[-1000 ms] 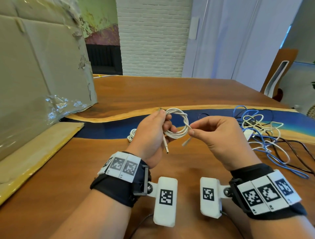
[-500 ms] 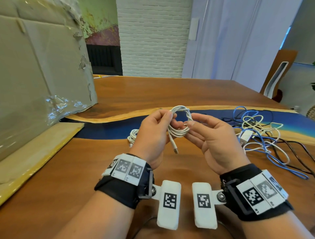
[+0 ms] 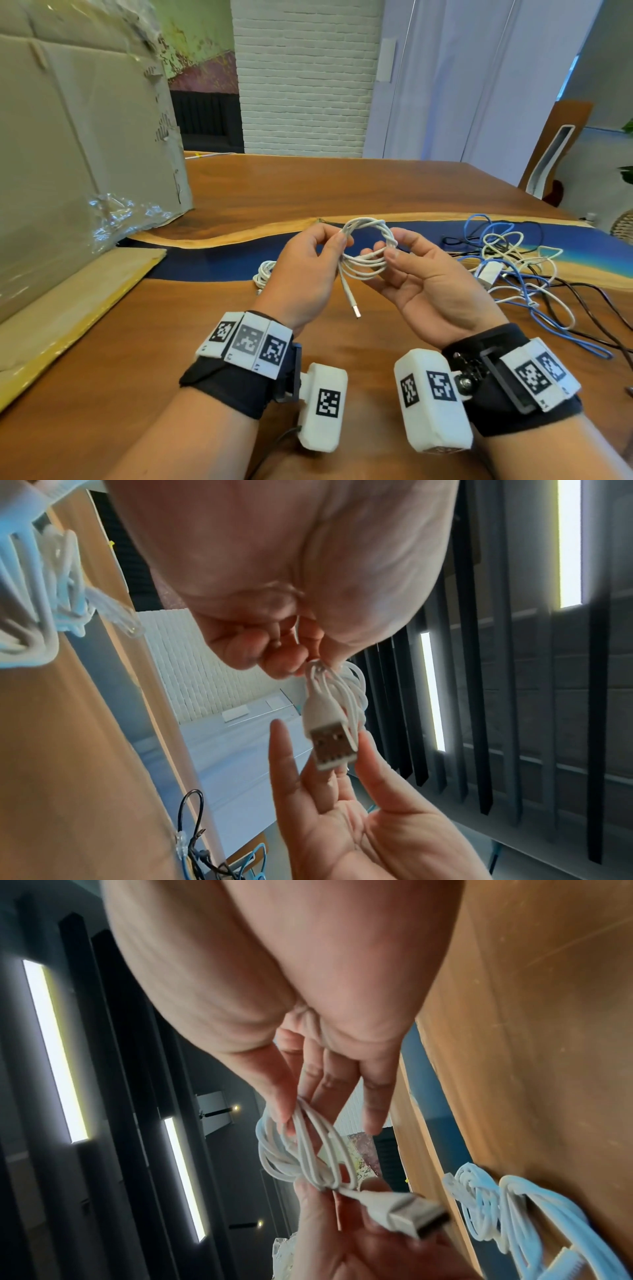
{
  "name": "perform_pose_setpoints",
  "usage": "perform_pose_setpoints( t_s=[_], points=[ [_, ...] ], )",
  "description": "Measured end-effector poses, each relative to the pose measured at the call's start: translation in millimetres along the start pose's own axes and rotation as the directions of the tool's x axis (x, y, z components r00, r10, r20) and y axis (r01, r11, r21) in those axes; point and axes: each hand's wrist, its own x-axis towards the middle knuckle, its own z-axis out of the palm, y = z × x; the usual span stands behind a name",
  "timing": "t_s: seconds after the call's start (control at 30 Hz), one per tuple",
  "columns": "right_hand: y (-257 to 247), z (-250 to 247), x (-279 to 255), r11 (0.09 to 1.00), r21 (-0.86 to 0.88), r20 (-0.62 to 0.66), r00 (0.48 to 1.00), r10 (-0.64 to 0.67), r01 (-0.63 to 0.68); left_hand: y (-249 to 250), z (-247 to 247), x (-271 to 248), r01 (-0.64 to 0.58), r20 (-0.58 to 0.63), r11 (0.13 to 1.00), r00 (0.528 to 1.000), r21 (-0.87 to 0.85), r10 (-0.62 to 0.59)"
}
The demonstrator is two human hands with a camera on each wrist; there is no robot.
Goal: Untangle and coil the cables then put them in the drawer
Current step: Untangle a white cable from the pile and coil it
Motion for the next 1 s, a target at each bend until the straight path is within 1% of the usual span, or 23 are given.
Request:
perform_pose_setpoints(
  t_s=[0.13, 0.23, 0.3, 0.33, 0.4, 0.5, 0.6, 0.67, 0.73, 0.83, 1.0],
  points=[
    [0, 2, 0, 0.989, 0.147, -0.013, 1.000, -0.009, 0.010, 6, 1, -4, 0.023, 0.061, 1.000, 0.998, 0.017, -0.024],
    [-1, 3, 0, 0.986, 0.165, -0.022, 1.000, -0.022, 0.025, 6, 2, -6, 0.052, 0.144, 0.998, 0.988, 0.035, -0.057],
    [-2, 1, 1, 0.996, 0.074, -0.041, 0.998, -0.052, 0.055, 3, 2, -6, 0.066, 0.145, 0.998, 0.987, 0.009, -0.066],
    [-3, 0, 1, 0.997, -0.017, -0.054, 0.996, -0.077, 0.076, 2, 2, -5, 0.082, 0.130, 0.996, 0.988, -0.033, -0.078],
    [-4, -1, 1, 0.969, -0.221, -0.066, 0.989, -0.132, 0.115, 2, 2, -5, 0.127, 0.101, 0.981, 0.988, -0.145, -0.113],
    [-6, -3, 0, 0.900, -0.414, -0.060, 0.982, -0.177, 0.137, 3, 4, -4, 0.143, 0.059, 0.957, 0.989, -0.253, -0.132],
    [-7, -7, 2, 0.763, -0.624, -0.058, 0.964, -0.258, 0.167, 5, 4, -4, 0.114, 0.025, 0.956, 0.993, -0.271, -0.111],
    [-4, -9, 3, 0.720, -0.670, -0.056, 0.954, -0.294, 0.183, 7, 3, -3, 0.096, 0.015, 0.966, 0.995, -0.241, -0.095],
    [0, -11, 5, 0.711, -0.681, -0.055, 0.955, -0.291, 0.177, 10, 3, -4, 0.084, 0.014, 0.978, 0.996, -0.190, -0.082],
    [4, -10, 5, 0.709, -0.688, -0.046, 0.965, -0.257, 0.156, 11, 1, -4, 0.081, 0.022, 0.988, 0.997, -0.128, -0.079],
    [6, -12, 8, 0.741, -0.659, -0.059, 0.974, -0.219, 0.127, 11, -1, 1, 0.135, 0.065, 0.991, 0.989, 0.000, -0.135]
  ],
)
